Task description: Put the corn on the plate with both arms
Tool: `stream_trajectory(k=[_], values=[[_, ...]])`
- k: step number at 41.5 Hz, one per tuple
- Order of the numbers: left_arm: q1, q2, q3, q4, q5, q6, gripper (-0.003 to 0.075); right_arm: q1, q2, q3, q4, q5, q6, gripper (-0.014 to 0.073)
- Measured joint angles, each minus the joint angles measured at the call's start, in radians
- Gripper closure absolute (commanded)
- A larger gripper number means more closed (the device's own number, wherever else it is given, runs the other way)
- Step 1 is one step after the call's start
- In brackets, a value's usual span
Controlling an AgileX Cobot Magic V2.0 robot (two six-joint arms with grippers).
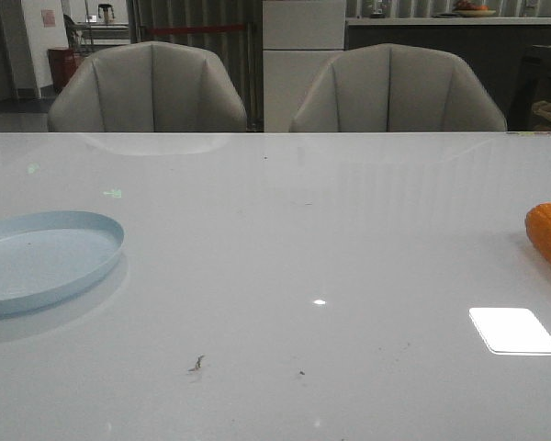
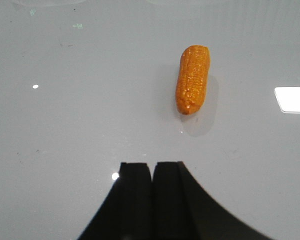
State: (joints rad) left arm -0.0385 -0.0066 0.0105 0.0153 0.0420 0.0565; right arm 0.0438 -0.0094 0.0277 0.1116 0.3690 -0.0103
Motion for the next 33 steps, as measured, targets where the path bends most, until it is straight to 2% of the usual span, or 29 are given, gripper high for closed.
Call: stream_trajectory(k=[11, 25, 29, 33], values=[[0.000, 0.000, 0.000, 0.000, -0.004, 0.000, 0.0627, 0.000, 0.000, 0.000, -0.156, 0.000, -0.002, 0.0537], [0.000, 0.000, 0.000, -0.005, -0.004, 0.000, 0.0627, 0.000, 0.000, 0.000, -0.174, -0.017, -0.002, 0.0537], [0.000, 0.000, 0.000, -0.005, -0.004, 0.000, 0.0627, 0.000, 0.000, 0.003, -0.125, -0.107, -0.002, 0.0537], [0.000, 0.000, 0.000, -0.015, -0.004, 0.000, 0.0627, 0.000, 0.000, 0.003, -0.060, -0.269, -0.002, 0.0537]])
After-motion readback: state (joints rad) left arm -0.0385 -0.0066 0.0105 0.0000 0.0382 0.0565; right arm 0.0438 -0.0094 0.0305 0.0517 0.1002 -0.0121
